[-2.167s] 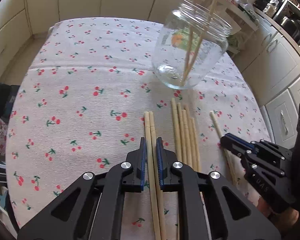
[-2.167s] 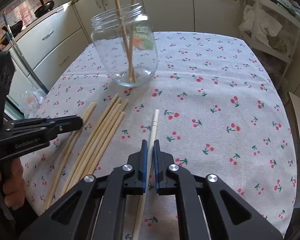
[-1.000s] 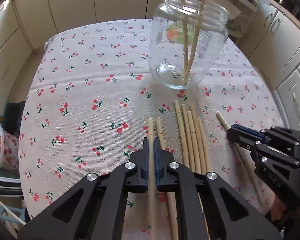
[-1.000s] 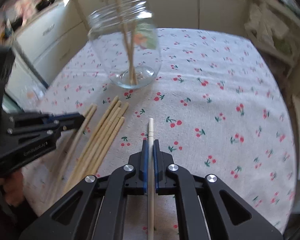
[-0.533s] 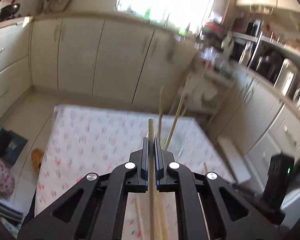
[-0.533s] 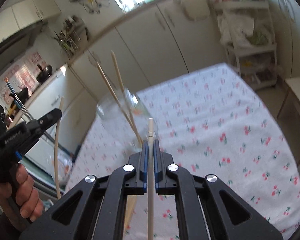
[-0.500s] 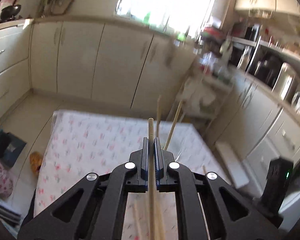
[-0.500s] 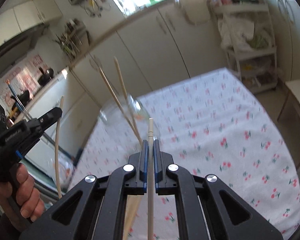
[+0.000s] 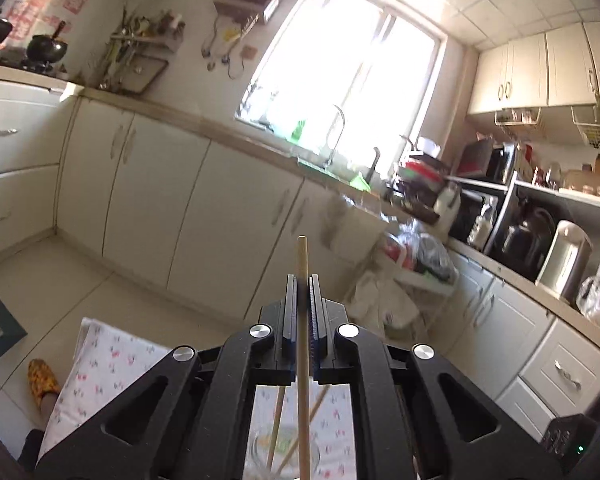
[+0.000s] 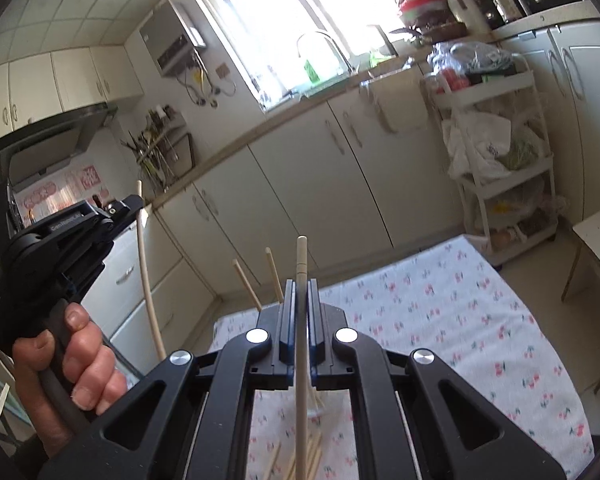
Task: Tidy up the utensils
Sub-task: 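Lift both held sticks upright over the glass jar, then drop the left gripper's stick into the jar by opening the left gripper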
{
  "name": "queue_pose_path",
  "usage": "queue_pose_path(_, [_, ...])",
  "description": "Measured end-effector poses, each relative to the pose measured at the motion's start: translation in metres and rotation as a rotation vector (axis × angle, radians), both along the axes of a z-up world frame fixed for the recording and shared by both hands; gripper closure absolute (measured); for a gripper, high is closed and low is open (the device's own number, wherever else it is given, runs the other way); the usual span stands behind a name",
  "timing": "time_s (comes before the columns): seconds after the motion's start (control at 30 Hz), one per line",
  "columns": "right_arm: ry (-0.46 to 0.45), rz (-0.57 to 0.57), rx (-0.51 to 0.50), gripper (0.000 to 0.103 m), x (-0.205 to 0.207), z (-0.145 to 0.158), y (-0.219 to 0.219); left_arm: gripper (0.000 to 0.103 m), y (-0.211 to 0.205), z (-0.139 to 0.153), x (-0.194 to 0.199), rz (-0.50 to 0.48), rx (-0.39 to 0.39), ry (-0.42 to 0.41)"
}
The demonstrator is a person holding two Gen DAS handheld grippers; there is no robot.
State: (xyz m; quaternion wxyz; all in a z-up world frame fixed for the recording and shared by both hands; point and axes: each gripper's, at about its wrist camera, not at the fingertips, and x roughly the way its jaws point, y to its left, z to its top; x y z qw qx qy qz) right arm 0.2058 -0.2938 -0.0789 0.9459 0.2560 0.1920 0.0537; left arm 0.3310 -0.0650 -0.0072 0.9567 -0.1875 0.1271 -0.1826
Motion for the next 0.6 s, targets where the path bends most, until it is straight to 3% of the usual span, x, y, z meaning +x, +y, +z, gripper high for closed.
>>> queue_pose_path(0.33, [-0.09, -0.031, 0.029, 0.097, 0.028, 0.014, -0.002, 0.098, -0.026, -0.01, 0.031, 0.103, 0.032, -0.071])
queue_pose_path(0.6, [-0.152, -0.069, 0.057, 0.097, 0.052, 0.021, -0.007, 0.098, -0.042, -0.048, 0.049, 0.13, 0.07, -0.038])
